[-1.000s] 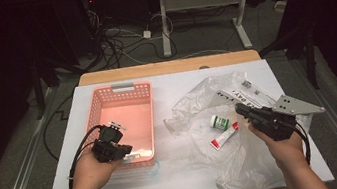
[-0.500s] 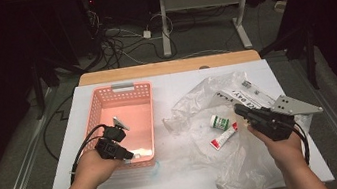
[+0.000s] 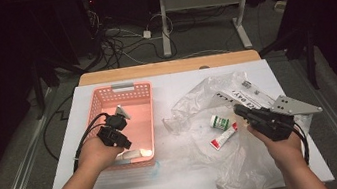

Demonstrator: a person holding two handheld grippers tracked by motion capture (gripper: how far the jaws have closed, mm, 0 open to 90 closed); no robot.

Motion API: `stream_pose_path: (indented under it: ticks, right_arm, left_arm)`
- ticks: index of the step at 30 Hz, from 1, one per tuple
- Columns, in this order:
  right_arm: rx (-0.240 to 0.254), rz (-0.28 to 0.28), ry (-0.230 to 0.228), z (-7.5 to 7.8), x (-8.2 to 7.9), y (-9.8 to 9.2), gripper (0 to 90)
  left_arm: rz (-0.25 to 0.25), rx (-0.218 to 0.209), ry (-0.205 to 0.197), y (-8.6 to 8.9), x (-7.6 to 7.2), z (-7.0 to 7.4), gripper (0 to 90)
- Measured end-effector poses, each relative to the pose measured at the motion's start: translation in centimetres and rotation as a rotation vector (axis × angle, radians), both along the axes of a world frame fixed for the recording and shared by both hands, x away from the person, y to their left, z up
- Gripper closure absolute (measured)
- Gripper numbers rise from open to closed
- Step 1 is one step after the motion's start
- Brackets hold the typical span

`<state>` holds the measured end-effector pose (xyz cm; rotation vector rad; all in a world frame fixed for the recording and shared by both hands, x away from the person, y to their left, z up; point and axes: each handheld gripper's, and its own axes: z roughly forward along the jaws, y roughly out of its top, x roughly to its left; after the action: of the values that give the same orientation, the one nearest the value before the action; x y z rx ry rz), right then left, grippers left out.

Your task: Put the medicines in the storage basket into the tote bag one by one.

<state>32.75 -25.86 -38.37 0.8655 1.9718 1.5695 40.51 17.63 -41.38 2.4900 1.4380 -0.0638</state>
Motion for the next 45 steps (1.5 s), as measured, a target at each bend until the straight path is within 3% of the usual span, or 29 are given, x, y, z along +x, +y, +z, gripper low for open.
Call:
stream_pose_path:
  ticks: [2, 6, 10, 16, 20, 24, 27, 33, 38, 42, 45]
  right_arm:
    - [0.005, -0.002, -0.001, 0.0, 0.0, -0.1, 90.0]
    - [0.001, -0.001, -0.010, 0.0, 0.1, -0.3, 90.0]
    - [0.001, -0.001, -0.007, 0.1, 0.0, -0.2, 90.0]
    - [0.001, 0.001, -0.008, 0.1, 0.0, -0.1, 90.0]
    - [-0.004, 0.002, -0.005, 0.1, -0.1, 0.0, 90.0]
    - [-0.001, 0.001, -0.005, 0.1, -0.1, 0.0, 90.0]
    - [-0.002, 0.001, -0.007, 0.2, -0.1, 0.0, 90.0]
    - [0.001, -0.001, -0.011, 0.2, -0.1, -0.2, 90.0]
    - [0.001, -0.003, -0.007, 0.2, -0.1, -0.2, 90.0]
    - [0.001, 0.001, -0.015, 0.2, -0.1, -0.2, 90.0]
    - [0.003, -0.003, -0.007, 0.2, -0.1, -0.2, 90.0]
  left_arm:
    - [0.004, -0.014, -0.058, -0.1, 0.0, 0.2, 88.4]
    - [0.024, -0.044, -0.128, 0.4, -0.1, 0.8, 88.4]
    - [0.044, -0.092, -0.132, 1.3, -0.2, 1.4, 88.3]
    - [0.019, -0.132, -0.067, 1.9, -1.0, 1.1, 88.4]
    - [-0.021, -0.137, -0.023, 1.3, -1.5, 0.6, 88.4]
    - [-0.084, -0.107, 0.042, 0.6, -1.8, 0.0, 88.4]
    - [-0.094, -0.059, 0.072, 0.2, -1.5, -0.7, 88.4]
    - [-0.041, -0.078, 0.004, 0.6, -0.6, -0.6, 88.3]
    - [0.016, -0.080, -0.100, 1.6, 0.0, -0.2, 88.1]
    - [0.021, -0.110, -0.170, 2.2, -0.1, 0.4, 87.3]
    - [0.000, -0.126, -0.163, 2.4, -0.3, 0.5, 73.4]
